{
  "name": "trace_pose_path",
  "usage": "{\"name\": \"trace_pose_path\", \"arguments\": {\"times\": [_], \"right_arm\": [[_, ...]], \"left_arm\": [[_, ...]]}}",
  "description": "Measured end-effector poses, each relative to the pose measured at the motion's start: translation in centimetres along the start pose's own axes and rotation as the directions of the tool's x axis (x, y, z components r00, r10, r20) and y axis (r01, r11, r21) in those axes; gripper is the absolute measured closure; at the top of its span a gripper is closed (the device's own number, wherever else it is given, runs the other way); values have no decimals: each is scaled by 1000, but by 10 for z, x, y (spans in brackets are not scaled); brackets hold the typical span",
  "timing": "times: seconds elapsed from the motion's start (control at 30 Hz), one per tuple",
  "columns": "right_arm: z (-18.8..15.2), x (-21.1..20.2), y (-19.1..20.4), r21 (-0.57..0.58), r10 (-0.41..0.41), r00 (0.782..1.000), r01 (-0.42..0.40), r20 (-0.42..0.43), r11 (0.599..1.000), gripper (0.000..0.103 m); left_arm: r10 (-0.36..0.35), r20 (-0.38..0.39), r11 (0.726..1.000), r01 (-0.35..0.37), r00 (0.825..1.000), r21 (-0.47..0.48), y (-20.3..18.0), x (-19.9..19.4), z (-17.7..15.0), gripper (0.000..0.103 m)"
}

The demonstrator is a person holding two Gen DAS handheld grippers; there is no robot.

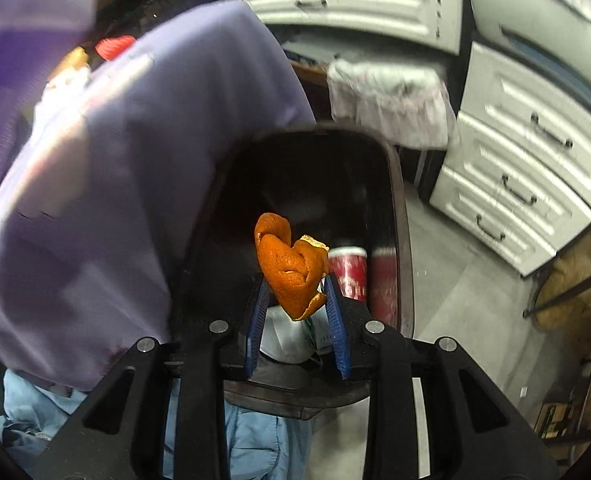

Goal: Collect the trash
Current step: 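Carry both items to the bin and open the right tool to drop the peel, then open the left tool to drop the purple packet into the bin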

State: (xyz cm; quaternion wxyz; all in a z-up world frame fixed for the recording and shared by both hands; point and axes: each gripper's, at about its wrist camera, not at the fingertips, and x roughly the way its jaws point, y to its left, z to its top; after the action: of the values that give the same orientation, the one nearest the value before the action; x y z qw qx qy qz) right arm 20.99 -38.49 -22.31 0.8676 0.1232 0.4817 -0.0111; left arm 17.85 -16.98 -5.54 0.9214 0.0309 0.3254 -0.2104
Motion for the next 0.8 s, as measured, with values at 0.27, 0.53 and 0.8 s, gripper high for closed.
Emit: {"name": "trace_pose_path", "arguments": {"times": [0.27, 0.53, 0.8], "right_arm": [[-12, 20, -11, 31, -35, 999, 36, -20, 999, 40], [-13, -17, -17, 29, -54, 998, 53, 40, 998, 39], [-16, -68, -45, 89, -102, 988, 92, 117, 992, 38]], "left_arm": [[-4, -11, 1000, 4, 1000, 23, -14, 5, -2, 90], [-20, -24, 999, 21, 1000, 47, -28, 11, -7, 90], [-45, -53, 996, 49, 998, 81, -47, 23, -15, 90]]}}
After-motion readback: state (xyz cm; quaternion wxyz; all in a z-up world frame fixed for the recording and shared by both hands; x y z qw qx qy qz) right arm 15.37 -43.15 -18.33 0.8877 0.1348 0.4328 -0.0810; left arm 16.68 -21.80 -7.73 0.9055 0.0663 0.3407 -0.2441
